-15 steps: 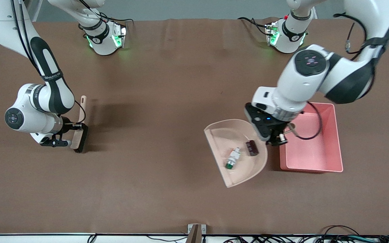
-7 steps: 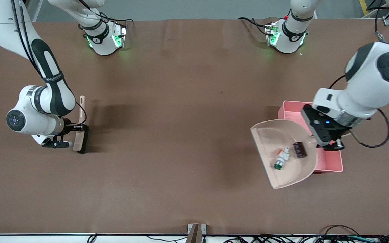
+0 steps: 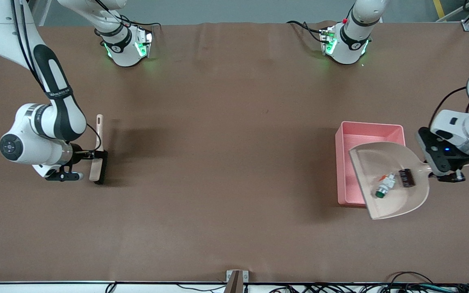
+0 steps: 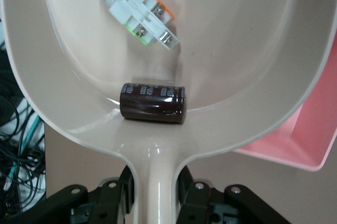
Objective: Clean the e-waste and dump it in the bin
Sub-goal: 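Carry the dustpan over the pink bin with the left gripper, then tilt the dustpan over the bin while the right gripper lowers the brush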
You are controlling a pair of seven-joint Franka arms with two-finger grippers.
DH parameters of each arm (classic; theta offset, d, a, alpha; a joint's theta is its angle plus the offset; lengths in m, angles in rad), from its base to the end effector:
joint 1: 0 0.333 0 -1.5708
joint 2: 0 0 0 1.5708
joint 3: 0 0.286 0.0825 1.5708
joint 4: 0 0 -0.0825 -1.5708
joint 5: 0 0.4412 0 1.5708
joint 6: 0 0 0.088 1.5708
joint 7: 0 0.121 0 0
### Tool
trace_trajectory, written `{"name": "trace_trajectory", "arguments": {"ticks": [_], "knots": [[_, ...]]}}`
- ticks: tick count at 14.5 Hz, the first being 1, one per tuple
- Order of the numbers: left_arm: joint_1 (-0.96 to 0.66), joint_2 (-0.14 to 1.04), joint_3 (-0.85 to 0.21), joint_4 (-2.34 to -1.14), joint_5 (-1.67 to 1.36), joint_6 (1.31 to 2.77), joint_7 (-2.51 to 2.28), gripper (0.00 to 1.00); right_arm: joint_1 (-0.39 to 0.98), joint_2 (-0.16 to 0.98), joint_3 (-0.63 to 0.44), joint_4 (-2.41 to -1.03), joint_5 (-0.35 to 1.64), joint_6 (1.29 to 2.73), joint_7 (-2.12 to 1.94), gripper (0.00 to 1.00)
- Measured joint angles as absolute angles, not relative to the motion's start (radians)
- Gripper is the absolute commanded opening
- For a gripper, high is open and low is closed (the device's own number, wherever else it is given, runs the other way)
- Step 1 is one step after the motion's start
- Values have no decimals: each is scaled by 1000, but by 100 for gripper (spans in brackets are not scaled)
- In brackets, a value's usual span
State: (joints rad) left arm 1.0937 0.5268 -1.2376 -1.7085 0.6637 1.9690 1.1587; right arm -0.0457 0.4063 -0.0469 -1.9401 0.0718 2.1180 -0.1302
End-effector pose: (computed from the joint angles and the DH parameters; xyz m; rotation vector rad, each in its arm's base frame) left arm 0.6863 0.0254 0.4017 -2.2089 1.9828 -0.0615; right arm 0.6177 -0.0538 0.1756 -3.0598 0.0078 0.3410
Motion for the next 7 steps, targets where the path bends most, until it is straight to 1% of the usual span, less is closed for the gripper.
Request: {"name": "trace_trajectory", "arguments": {"ticks": [3,7], "knots": [[1168,540,-1228,-1767,718,1996,1227,0,-46,306,-48,-1914,66,2062,-130,100],[1170,554,-1180,-1812,878,2000,1240,0,-86,127,-51,-1909,57,1984,-129,100]]}}
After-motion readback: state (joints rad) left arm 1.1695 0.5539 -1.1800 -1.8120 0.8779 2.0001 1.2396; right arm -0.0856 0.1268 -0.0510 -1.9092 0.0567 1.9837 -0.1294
